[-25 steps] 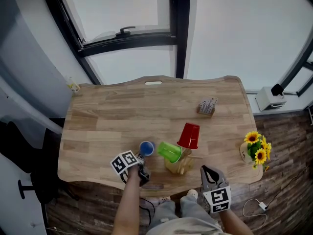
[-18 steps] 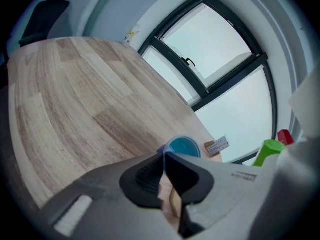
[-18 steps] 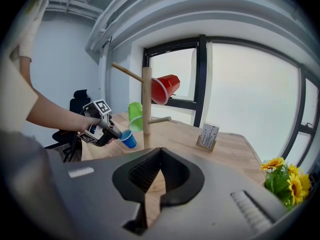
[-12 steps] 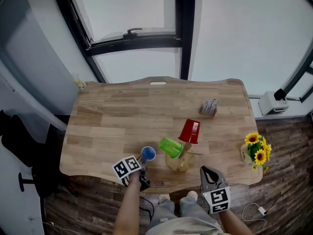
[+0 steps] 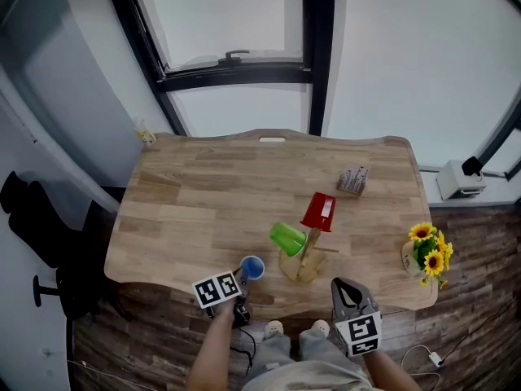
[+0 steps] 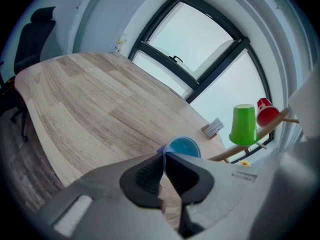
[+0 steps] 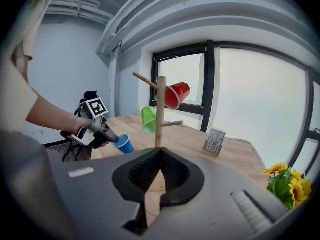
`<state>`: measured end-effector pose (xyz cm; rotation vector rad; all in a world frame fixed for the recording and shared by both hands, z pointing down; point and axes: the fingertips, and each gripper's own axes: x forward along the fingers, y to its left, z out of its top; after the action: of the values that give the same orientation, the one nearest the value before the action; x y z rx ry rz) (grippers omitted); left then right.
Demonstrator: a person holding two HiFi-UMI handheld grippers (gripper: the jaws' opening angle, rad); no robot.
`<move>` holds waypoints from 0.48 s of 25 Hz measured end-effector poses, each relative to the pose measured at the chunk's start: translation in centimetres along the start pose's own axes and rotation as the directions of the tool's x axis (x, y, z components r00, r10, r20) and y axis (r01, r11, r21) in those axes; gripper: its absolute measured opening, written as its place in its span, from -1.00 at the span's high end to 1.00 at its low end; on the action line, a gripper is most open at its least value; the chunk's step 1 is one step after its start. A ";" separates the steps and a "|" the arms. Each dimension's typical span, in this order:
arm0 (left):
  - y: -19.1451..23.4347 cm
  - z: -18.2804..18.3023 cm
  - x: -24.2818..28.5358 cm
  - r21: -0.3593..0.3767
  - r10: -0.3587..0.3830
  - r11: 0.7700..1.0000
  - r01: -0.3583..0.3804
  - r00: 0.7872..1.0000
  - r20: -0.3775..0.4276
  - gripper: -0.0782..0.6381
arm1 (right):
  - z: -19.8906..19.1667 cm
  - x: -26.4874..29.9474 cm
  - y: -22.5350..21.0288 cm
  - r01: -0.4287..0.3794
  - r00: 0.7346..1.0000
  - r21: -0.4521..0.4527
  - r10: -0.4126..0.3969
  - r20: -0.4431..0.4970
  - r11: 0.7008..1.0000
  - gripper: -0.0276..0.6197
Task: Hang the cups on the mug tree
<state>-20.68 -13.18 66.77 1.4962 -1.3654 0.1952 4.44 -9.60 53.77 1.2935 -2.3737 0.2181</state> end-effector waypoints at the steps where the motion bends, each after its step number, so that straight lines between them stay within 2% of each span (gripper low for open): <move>1: -0.2 -0.2 -0.4 0.019 0.004 1.000 -0.004 1.000 0.003 0.73 | 0.0 -0.1 0.2 -0.006 1.000 -0.001 0.006 0.002 1.000 0.91; 12: -3.0 -3.1 -5.2 0.219 0.016 0.975 -0.026 0.999 0.047 0.73 | 0.5 -0.7 2.8 -0.086 0.996 -0.012 0.087 0.030 0.996 0.91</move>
<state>-18.48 -8.23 62.73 1.6774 -1.4323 0.3372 2.27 -7.71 53.16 1.1987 -2.4557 0.2134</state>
